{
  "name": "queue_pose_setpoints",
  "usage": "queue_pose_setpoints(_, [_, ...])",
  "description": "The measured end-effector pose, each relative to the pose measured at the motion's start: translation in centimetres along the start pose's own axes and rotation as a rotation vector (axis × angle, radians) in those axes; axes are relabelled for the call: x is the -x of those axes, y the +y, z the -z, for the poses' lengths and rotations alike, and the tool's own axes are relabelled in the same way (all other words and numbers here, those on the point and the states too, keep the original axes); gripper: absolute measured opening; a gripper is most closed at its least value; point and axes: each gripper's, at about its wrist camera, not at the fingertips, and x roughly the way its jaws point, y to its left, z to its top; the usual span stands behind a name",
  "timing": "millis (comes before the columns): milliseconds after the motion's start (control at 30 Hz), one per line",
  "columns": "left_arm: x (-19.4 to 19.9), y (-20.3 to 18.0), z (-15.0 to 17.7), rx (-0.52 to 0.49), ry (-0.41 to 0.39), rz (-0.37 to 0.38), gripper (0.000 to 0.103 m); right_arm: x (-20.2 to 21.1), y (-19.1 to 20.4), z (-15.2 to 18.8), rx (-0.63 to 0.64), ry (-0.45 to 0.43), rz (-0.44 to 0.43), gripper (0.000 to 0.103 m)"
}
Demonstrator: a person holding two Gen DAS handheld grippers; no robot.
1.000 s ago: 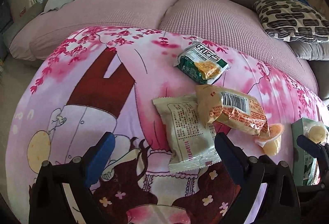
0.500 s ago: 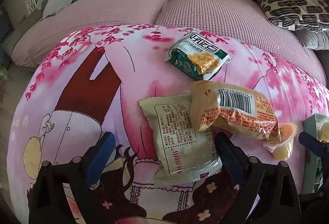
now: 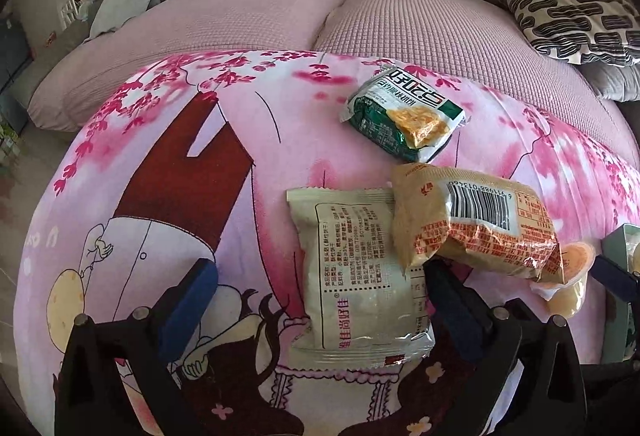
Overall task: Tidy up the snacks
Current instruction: 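Move left tool to the beige bread pack while right moves to the yellow pudding cup, then grasp the beige bread pack with left tool while right grasps the yellow pudding cup, then lift and carry the beige pack with left tool while right carries the pudding cup over the tray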
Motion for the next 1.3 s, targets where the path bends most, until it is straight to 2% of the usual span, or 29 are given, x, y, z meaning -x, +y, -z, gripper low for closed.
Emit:
queue_pose_setpoints(200, [0.1,1.1,-0.3,0.045,0.014,-0.006,0.102,0.4,-0.9,0.0,-0.044,-0.022,0.007,0.093])
queue_pose_setpoints(333, [0.4,1.7,-0.5,0.082,0.005,0.021,0.102,0.8,-1.0,0.0,-0.057,-0.038,-0.014,0.084])
queue_pose_setpoints(433, [0.6,1.8,-0.7,0.102,0.003,0.015,0.098,0.8,-0.6,0.0,-0.046,-0.048,-0.020,0.076])
queue_pose_setpoints(600, [1.1,2.6,-0.9,0.140,-0.013,-0.018,0.073,0.9,0.0,0.0,-0.028,-0.052,-0.035,0.063])
queue_pose_setpoints(767, [1.4,3.5,-1.2,0.167,-0.023,-0.020,0.058,1.0,0.1,0.1,-0.025,-0.053,-0.043,0.051])
queue_pose_setpoints(1033, [1.8,3.5,-1.2,0.176,-0.024,-0.010,0.056,1.4,-0.3,0.5,-0.036,-0.056,-0.050,0.048])
queue_pose_setpoints(1300, [2.2,2.8,-1.0,0.163,0.013,-0.009,0.056,2.7,-1.1,1.7,-0.073,-0.049,-0.077,0.048])
